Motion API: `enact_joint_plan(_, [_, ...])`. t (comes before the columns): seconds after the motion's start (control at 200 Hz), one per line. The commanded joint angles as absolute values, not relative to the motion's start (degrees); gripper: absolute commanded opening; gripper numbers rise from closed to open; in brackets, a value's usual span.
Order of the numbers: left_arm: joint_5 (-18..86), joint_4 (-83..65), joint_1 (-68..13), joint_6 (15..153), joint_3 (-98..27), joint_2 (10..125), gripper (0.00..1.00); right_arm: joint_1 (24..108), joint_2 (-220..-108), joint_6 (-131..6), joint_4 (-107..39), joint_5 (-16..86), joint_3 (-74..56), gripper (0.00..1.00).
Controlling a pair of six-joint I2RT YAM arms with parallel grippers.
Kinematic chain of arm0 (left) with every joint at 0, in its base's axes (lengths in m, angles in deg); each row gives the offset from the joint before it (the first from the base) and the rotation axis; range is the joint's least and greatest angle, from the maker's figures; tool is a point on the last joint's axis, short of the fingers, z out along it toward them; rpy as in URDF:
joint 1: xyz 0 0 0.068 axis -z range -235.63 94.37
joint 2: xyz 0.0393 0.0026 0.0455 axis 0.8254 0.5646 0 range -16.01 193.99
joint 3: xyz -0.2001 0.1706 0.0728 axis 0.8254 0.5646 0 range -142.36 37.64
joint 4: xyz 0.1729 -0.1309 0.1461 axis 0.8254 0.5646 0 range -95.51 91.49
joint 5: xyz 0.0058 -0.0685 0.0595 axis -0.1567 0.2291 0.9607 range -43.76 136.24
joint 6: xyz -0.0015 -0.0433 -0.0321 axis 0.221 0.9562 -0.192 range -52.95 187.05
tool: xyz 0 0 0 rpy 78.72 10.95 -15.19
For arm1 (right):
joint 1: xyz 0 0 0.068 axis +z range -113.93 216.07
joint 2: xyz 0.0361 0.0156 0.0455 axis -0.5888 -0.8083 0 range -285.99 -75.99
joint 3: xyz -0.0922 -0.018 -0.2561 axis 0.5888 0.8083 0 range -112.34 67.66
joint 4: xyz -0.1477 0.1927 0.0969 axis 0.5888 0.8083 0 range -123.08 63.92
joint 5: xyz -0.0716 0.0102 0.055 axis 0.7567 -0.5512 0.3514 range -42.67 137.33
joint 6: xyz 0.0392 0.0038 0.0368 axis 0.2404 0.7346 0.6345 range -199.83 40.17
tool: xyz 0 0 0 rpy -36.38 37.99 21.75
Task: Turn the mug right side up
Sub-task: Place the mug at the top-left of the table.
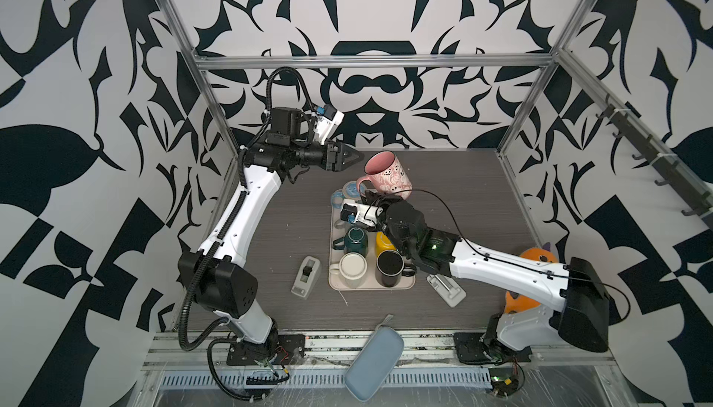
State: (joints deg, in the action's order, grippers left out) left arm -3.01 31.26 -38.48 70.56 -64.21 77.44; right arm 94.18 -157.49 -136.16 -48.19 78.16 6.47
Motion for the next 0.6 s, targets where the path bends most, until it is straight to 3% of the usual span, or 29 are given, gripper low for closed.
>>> enact_joint_plan(0.0, [-2.4, 39.5, -37.5, 63.6, -65.3, 77.6, 0.73, 94.2, -155.4, -141.6, -59.1, 81.2, 4.7, 0.0])
enact_joint_plan(0.595, [2.1, 46.5, -33.3, 59.7, -63.7, 77.7, 0.68, 94.3, -158.1, -143.1, -62.3, 81.9, 3.9, 0.0])
